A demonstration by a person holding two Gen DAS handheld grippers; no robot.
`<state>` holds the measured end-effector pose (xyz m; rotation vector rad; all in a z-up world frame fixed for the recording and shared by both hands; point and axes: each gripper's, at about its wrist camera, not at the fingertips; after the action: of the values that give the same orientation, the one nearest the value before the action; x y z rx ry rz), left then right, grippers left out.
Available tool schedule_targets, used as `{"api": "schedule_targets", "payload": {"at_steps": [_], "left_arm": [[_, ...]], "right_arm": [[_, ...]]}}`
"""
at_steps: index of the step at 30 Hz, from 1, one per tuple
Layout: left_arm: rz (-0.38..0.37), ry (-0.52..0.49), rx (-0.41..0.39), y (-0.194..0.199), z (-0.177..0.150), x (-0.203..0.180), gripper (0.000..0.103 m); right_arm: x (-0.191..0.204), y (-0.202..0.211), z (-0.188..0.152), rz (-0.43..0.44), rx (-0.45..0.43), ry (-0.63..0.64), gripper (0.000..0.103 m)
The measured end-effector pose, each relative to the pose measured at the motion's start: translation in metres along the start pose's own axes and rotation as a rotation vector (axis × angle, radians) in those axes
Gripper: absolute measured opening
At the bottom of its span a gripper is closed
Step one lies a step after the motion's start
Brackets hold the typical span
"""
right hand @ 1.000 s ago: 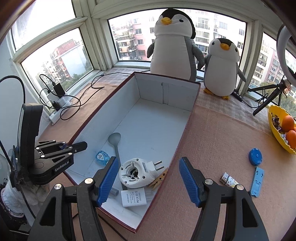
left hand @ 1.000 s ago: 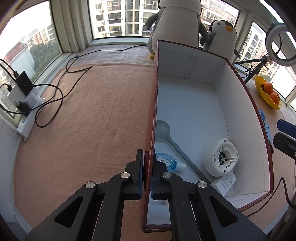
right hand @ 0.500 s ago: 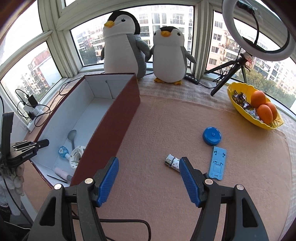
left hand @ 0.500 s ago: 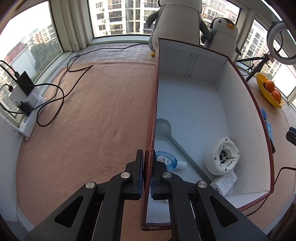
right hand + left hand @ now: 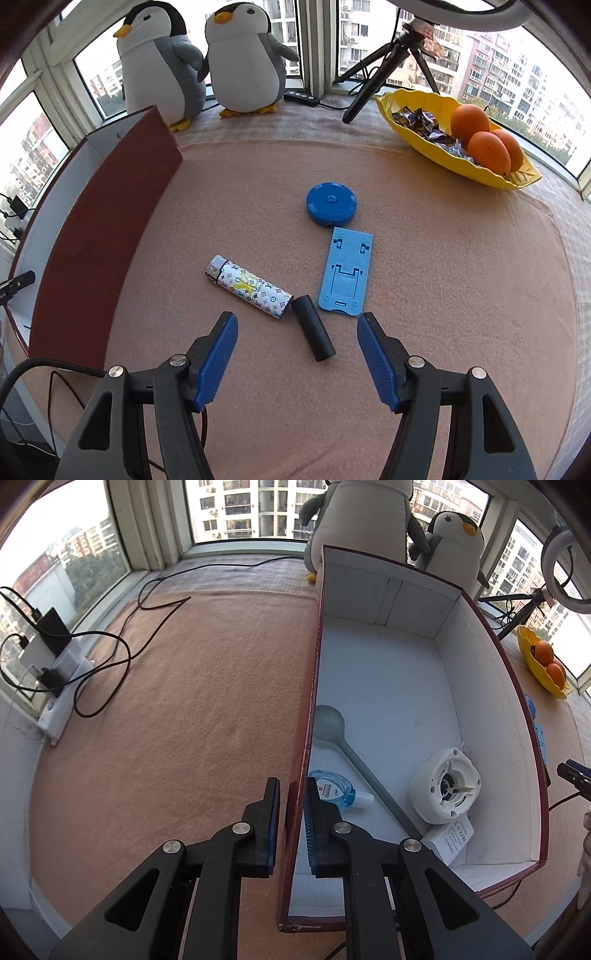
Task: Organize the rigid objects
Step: 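Move the right tool to the black cylinder beside the lighter, then close the right tool on the black cylinder and lift it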
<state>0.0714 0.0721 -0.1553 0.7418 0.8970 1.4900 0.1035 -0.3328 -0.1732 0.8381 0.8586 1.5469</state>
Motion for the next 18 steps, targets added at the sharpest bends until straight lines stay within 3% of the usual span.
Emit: {"api": "schedule_targets", "payload": {"at_steps": [3,13,18], "left_arm": [[0.009,0.0,-0.001,0.001,0.0,-0.001,0.017],[0.029,0.006,0.003,0.003,-0.001,-0.003,0.017],[0.036,0.012,0.008,0.003,-0.002,-0.003,0.017]], "right_arm": [[-0.005,-0.008,-0.002,0.011,0.022,0.009,0.05],[0.003,-0.032,0.0,0.039,0.094,0.085,0.035],[0.003,-0.045,0.001,0.042,0.132,0.102,0.021]]}}
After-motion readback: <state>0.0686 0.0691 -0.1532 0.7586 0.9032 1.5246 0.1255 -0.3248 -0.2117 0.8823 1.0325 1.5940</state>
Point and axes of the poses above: each gripper's, at about its wrist camera, not at the fingertips, and y roughly against the way its jaws point, x to its left, z to its top, and after that the axes turned 4 degrees about -x, right-handed
